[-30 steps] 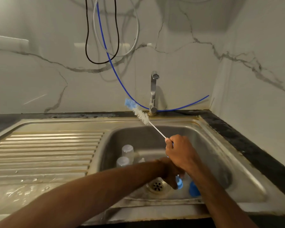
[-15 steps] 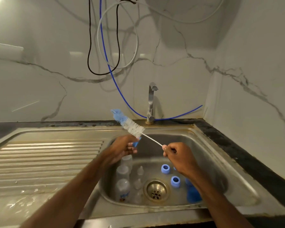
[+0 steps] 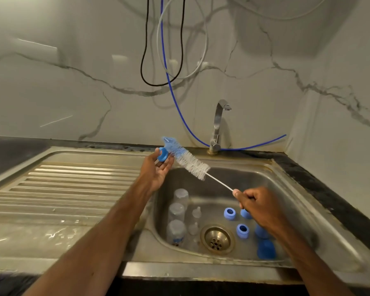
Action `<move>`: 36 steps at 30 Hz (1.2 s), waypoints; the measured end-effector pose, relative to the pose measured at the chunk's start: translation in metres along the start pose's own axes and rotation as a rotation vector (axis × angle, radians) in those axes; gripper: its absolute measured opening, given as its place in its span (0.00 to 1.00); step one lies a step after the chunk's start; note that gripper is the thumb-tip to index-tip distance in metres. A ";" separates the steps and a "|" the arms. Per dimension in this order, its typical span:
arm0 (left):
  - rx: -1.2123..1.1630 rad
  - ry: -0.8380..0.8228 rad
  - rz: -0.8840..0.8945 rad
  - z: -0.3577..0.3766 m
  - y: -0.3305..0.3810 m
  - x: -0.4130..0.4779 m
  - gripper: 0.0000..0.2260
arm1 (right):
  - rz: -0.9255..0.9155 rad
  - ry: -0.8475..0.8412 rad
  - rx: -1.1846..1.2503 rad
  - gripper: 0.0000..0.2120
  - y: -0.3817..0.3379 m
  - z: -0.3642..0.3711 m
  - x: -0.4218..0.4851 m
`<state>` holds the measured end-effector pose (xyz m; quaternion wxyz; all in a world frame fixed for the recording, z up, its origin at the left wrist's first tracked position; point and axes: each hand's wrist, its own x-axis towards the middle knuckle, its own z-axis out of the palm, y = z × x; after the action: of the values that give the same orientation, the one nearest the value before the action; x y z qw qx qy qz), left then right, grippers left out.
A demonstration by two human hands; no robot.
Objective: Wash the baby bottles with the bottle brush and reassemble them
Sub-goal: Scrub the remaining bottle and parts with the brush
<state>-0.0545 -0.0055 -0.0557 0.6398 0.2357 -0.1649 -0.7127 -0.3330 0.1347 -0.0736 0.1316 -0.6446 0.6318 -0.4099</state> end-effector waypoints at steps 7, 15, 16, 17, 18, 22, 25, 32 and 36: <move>0.018 0.088 0.123 -0.009 0.005 0.011 0.19 | -0.018 -0.023 -0.023 0.34 0.005 0.000 -0.001; 0.250 -0.003 0.131 -0.004 -0.008 0.011 0.21 | -0.051 -0.040 -0.099 0.27 0.005 0.003 -0.003; 0.255 -0.001 0.133 -0.004 -0.009 0.011 0.21 | -0.035 -0.042 -0.078 0.28 0.006 0.003 -0.003; 0.261 0.002 0.135 -0.005 -0.010 0.012 0.20 | -0.016 -0.047 -0.064 0.28 0.006 0.003 -0.003; 0.274 0.005 0.139 -0.006 -0.011 0.013 0.20 | 0.006 -0.060 -0.053 0.27 0.005 0.003 -0.004; 0.308 -0.012 0.178 -0.004 -0.014 0.015 0.18 | 0.135 -0.231 0.072 0.25 -0.010 0.002 -0.009; 0.282 -0.019 0.143 -0.001 -0.017 0.015 0.15 | 0.255 -0.321 0.205 0.24 -0.015 0.000 -0.009; 0.217 -0.103 0.006 -0.001 -0.023 0.010 0.22 | 0.380 -0.458 0.315 0.22 -0.033 -0.002 -0.012; 0.241 -0.174 -0.032 0.002 -0.024 0.005 0.18 | 0.520 -0.582 0.489 0.21 -0.043 -0.001 -0.012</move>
<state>-0.0761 -0.0073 -0.0670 0.5789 0.2507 -0.3001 -0.7155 -0.3018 0.1532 -0.0477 0.5500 -0.5030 0.5942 -0.3023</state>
